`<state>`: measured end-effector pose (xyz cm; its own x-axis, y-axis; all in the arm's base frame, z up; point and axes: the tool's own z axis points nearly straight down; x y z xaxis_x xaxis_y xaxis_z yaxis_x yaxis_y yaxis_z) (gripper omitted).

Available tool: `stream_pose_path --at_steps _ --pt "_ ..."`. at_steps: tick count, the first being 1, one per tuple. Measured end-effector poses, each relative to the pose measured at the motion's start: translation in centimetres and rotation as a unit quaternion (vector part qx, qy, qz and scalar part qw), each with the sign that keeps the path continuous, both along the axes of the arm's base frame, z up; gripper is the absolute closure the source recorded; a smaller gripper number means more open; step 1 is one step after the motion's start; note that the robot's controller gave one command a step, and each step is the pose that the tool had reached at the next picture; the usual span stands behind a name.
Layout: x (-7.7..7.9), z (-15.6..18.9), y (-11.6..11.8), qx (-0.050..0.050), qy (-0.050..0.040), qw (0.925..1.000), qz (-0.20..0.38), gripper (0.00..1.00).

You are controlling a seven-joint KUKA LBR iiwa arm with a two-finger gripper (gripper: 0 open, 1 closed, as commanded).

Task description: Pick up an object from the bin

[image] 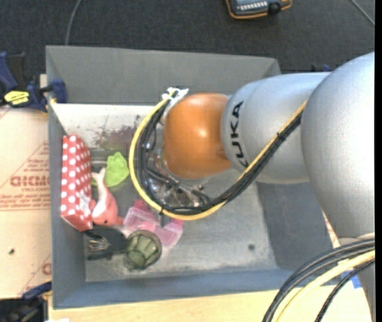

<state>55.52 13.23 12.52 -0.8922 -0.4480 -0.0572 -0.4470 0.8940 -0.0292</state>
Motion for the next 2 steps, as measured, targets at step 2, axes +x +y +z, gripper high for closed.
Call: stream_pose_path --at_steps 2 --pt "-2.2 4.9 -7.5 -0.001 0.0083 1.0000 0.003 1.00"
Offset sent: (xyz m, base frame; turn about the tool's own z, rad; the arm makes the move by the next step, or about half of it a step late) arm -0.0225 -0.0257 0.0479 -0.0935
